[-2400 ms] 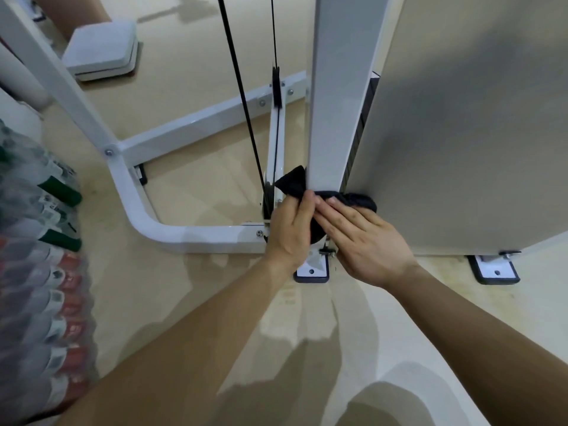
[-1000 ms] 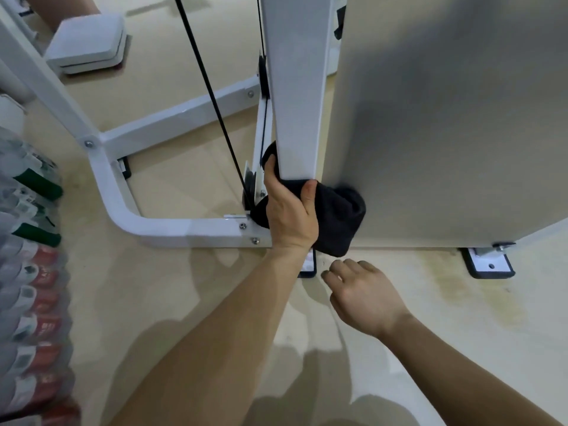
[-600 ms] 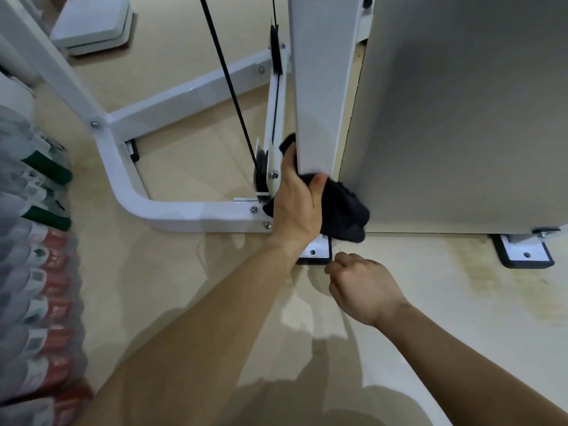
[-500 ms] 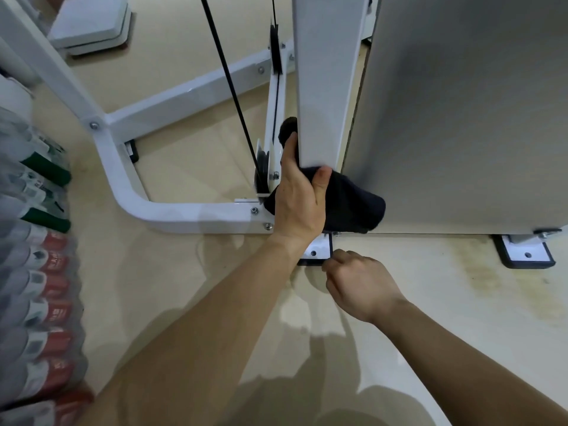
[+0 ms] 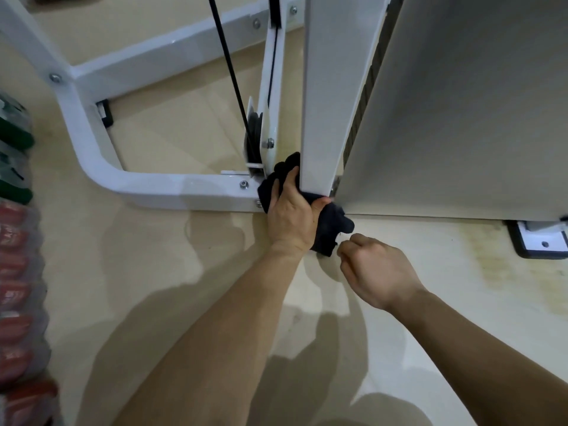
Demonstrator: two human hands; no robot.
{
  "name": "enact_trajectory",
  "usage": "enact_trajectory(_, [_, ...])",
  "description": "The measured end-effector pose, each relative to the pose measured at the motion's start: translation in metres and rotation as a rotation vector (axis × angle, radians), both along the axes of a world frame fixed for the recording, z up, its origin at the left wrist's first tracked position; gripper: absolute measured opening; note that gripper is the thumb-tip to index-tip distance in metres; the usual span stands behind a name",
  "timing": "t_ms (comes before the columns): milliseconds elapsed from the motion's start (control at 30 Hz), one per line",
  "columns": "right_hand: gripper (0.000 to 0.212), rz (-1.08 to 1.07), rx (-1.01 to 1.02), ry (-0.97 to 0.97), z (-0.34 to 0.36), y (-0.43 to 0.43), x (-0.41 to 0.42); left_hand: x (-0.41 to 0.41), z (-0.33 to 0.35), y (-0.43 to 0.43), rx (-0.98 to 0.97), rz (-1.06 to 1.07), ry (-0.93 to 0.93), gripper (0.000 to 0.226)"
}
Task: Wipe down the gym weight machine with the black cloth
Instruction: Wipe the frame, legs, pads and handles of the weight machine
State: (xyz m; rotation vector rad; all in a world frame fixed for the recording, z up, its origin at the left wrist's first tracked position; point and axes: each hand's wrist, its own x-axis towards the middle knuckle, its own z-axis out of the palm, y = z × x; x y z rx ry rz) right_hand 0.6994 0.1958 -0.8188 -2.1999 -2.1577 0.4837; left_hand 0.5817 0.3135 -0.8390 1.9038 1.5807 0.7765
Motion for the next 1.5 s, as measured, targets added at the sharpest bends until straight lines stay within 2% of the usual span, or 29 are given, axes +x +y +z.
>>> enact_trajectory(100, [0.023, 0.01, -0.016, 0.005, 0.003, 0.001, -0.005, -0.004, 0.0, -0.004, 0.029, -0.015, 0.073, 0.081])
enact_trajectory(233, [0.022, 0.043, -0.012, 0.029, 0.01, 0.001, -0.013, -0.004, 0.013, 0.007, 0.023, -0.024, -0.082, 0.072])
enact_trajectory(333, [0.022, 0.05, -0.024, 0.038, 0.008, 0.002, -0.016, 0.004, 0.021, 0.006, 0.079, 0.02, -0.223, 0.084])
enact_trajectory(400, [0.022, 0.045, -0.047, 0.038, 0.002, 0.003, -0.019, 0.007, 0.015, 0.005, 0.098, 0.024, -0.225, 0.094])
enact_trajectory(600, [0.022, -0.011, -0.143, 0.078, -0.012, -0.006, -0.023, -0.002, -0.014, -0.003, 0.128, 0.0, 0.08, 0.095])
enact_trajectory(833, [0.024, -0.036, -0.236, 0.09, -0.019, -0.017, -0.021, -0.017, -0.035, 0.01, 0.184, -0.101, 0.321, 0.09])
enact_trajectory(1000, [0.028, -0.084, -0.21, 0.117, -0.019, -0.014, -0.022, -0.026, -0.047, 0.016, 0.347, -0.117, 0.487, 0.105])
enact_trajectory(1200, [0.044, -0.183, -0.182, 0.188, -0.026, 0.004, -0.033, -0.025, -0.043, 0.012, 0.419, -0.086, 0.512, 0.11])
enact_trajectory(1367, [0.059, -0.11, -0.184, 0.106, -0.05, 0.025, -0.044, -0.026, -0.043, 0.012, 0.316, -0.114, 0.489, 0.108])
enact_trajectory(1500, [0.072, -0.163, -0.23, 0.185, -0.068, 0.032, -0.06, -0.031, -0.032, 0.018, 0.173, -0.181, 0.403, 0.101])
